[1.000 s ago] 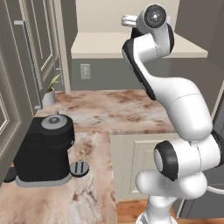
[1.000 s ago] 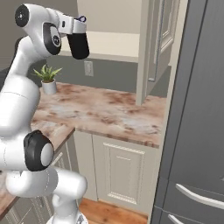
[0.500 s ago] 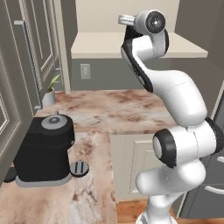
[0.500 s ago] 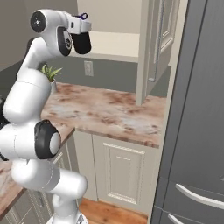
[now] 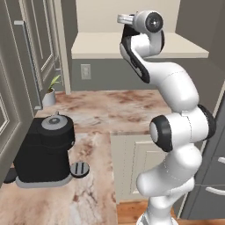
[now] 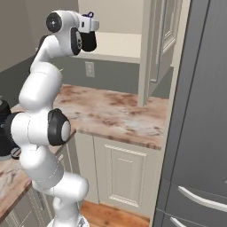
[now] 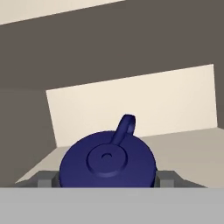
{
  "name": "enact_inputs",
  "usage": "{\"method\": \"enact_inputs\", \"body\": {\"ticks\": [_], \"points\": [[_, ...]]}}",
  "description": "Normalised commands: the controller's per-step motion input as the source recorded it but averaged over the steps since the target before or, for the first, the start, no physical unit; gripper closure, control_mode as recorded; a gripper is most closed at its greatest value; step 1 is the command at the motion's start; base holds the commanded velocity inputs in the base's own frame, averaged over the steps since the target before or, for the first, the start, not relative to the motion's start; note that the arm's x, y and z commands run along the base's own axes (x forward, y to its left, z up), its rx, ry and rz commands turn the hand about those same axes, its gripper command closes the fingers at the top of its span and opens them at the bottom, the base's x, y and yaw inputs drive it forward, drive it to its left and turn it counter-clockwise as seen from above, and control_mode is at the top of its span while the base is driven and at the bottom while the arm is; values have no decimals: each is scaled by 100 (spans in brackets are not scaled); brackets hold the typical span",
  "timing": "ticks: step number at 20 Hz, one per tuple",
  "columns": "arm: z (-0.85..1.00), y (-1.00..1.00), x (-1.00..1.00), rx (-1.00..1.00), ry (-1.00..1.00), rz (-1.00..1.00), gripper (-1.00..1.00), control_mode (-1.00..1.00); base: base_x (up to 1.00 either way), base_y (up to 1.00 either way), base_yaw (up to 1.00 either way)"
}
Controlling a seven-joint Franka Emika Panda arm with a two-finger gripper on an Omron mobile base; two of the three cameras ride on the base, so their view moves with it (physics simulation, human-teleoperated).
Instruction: Pick the water bottle from the counter and place it in the open cabinet.
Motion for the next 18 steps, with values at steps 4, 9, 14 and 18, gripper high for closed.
{"method": "enact_inputs", "body": {"ticks": [4,9,14,18], "points": [[-1,2,48,0,1,0,100,-100,0,0,0],[-8,2,41,0,3,0,100,-100,0,0,0],[-13,4,50,0,5,0,100,-100,0,0,0],[-25,7,51,-1,5,0,100,-100,0,0,0]]}}
